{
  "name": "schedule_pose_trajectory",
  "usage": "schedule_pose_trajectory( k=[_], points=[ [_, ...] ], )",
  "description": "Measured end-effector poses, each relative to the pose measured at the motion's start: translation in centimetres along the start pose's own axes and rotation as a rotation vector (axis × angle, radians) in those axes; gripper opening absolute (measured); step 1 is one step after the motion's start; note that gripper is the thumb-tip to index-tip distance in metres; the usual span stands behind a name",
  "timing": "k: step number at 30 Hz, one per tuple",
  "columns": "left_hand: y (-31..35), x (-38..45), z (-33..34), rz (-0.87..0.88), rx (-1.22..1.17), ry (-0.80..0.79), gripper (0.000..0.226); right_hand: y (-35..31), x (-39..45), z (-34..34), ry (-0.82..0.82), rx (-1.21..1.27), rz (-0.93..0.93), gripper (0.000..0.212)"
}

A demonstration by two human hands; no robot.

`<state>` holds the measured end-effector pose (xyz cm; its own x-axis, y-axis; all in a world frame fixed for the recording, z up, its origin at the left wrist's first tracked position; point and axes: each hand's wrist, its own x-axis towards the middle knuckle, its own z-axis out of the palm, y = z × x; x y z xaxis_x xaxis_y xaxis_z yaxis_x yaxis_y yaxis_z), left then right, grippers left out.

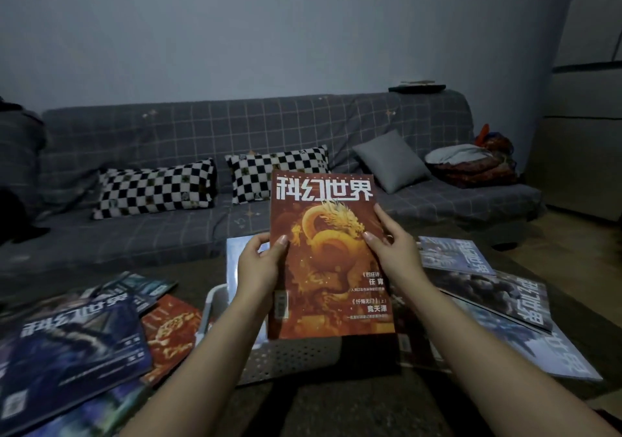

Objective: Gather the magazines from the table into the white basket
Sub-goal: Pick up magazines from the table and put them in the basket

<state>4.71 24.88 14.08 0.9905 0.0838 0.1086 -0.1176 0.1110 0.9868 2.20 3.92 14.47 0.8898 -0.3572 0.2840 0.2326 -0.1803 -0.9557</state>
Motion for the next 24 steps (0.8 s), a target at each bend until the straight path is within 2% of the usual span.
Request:
schedule_pose_trajectory(
  k=[4, 8, 13, 18, 24],
  points=[
    [-0.2, 2.3, -3.7, -0.048, -0.035, 0.096, 0.008, -0.6, 1.4, 4.7, -0.067, -0.034, -0.066, 0.060],
    [-1.7, 4.3, -6.4, -0.059, 0.002, 0.171, 0.006, 0.4, 2.4, 8.1, -0.105, -0.002, -0.054, 0.058],
    [-4.3, 6.0, -8.1, -0.079, 0.175, 0.218, 0.011, 2.7, 2.9, 10.2, -0.126, -0.130, -0.015, 0.059],
    [-6.7, 6.2, -8.3, -0.104, 0.239, 0.217, 0.014, 5.7, 3.2, 10.6, -0.097, -0.203, 0.038, 0.068],
    [-8.0, 6.0, -8.3, -0.048, 0.451, 0.272, 0.032, 8.6, 2.9, 10.5, -0.086, -0.301, 0.073, 0.050]
  ],
)
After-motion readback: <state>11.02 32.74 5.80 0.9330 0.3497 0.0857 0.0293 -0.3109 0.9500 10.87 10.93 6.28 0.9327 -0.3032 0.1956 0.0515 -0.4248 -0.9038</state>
